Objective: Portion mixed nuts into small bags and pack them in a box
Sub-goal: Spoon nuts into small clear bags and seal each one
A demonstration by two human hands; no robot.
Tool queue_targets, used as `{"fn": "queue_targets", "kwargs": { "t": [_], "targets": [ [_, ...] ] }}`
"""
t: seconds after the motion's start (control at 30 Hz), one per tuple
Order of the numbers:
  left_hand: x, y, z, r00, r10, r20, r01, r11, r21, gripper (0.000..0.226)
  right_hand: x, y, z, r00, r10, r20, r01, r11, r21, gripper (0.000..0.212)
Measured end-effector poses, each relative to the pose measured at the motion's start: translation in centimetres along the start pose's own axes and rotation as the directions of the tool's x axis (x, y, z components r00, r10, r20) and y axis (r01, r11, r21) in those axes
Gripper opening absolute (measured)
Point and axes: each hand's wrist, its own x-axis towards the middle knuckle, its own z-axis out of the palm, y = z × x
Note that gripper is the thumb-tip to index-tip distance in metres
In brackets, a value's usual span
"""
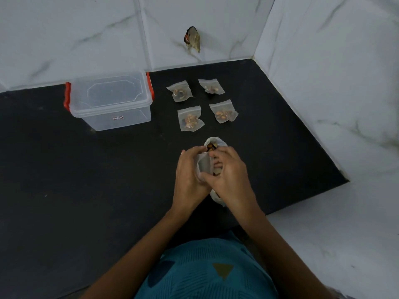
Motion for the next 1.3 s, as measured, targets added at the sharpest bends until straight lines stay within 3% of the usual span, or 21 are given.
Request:
{"fn": "queue_targets", "kwargs": {
  "t": [0.27,0.4,0.47,0.6,0.67,0.77,0.83,1.07,1.3],
  "targets": [
    [0.2,0.2,-0.5,0.994,-0.108,-0.007,0.107,0.991,-0.086,0.055,-0.5,0.3,-0.3,0.994,-0.078,-0.074,0.081,0.996,0.042,0.017],
    [0.2,-0.1,-0.6,0.996,-0.086,-0.011,0.084,0.988,-0.127,0.053,-0.4,1.0,-1.5,0.996,0.034,-0.087,-0.009,0.961,0.275,0.017],
    [0.3,-0.7,-0.7,0.996,-0.085,-0.001,0.084,0.989,-0.125,0.055,-0.4,1.9,-2.3,0.994,0.091,-0.067,-0.068,0.954,0.292,0.016],
    [0.3,-1.6,-1.1,0.995,-0.102,0.016,0.103,0.981,-0.162,0.050,-1.5,4.5,-2.9,0.984,0.176,0.041,-0.180,0.971,0.156,0.013],
    [0.3,-1.8,-1.3,0.989,-0.146,0.022,0.147,0.974,-0.169,0.048,-2.4,5.7,-2.8,0.975,0.178,0.131,-0.182,0.983,0.015,0.023],
    [0.2,-2.2,-1.6,0.980,-0.195,0.049,0.200,0.969,-0.148,0.052,-3.5,6.8,-2.5,0.928,0.174,0.331,-0.081,0.958,-0.276,0.052],
    [0.2,-2.5,-1.7,0.973,-0.214,0.091,0.224,0.967,-0.117,0.060,-3.9,7.3,-2.1,0.921,0.146,0.362,-0.022,0.945,-0.326,0.058],
    [-0.1,-2.6,-1.4,0.956,-0.245,0.162,0.269,0.952,-0.144,0.040,-2.6,7.6,-2.6,0.998,0.065,0.006,-0.065,0.998,-0.007,0.023],
    [-0.3,-2.7,-1.3,0.947,-0.237,0.217,0.273,0.950,-0.153,0.037,-0.9,8.5,-2.0,0.975,0.178,-0.132,-0.143,0.960,0.239,0.011]
  ]
}}
